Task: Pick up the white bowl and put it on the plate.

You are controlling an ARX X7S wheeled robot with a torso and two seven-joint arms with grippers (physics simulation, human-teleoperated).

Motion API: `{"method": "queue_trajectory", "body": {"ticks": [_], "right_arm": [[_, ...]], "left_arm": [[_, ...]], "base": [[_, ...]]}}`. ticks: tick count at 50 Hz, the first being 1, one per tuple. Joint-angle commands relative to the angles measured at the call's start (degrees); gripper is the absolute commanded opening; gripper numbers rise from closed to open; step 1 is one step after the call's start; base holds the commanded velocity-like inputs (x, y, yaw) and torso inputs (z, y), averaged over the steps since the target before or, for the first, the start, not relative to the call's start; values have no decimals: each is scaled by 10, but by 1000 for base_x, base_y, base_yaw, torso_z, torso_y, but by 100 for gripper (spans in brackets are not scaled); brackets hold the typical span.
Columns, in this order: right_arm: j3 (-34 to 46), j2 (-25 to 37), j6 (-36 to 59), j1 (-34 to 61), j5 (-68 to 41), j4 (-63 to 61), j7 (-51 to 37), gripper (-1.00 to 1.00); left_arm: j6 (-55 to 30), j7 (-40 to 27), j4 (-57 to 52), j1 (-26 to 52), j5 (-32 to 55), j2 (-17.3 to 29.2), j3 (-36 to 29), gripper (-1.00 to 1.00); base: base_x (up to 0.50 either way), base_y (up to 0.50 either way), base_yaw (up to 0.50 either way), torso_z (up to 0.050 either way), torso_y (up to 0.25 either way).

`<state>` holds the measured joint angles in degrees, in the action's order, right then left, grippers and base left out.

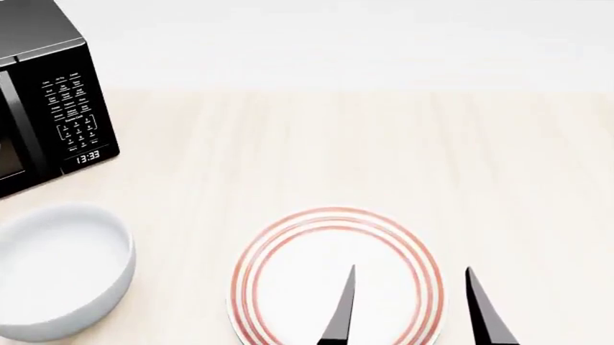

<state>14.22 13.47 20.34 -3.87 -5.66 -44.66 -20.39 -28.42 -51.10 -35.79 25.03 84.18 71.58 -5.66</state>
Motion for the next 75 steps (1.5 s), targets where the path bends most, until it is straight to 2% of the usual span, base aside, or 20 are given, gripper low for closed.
{"method": "queue_trajectory", "body": {"ticks": [1, 15, 24, 54, 75], "right_arm": [[8, 6, -1, 0, -1, 1, -6, 100], [14, 12, -5, 2, -2, 10, -12, 100], [17, 16, -7, 3, -3, 11, -15, 100], [21, 25, -10, 10, -15, 26, -24, 100], [25, 32, -13, 10, -17, 26, -31, 100]], "left_arm": [[-58, 34, 100, 106, 54, -30, -51, 100], [-105, 74, 206, 181, 26, -90, -105, 100], [-108, 88, 241, 194, -3, -117, -125, 100], [-85, 125, 354, 214, -73, -201, -168, 100], [-77, 142, 397, 202, -93, -230, -187, 100]], "base": [[0, 0, 0, 0, 0], [0, 0, 0, 0, 0], [0, 0, 0, 0, 0], [0, 0, 0, 0, 0], [0, 0, 0, 0, 0]]}}
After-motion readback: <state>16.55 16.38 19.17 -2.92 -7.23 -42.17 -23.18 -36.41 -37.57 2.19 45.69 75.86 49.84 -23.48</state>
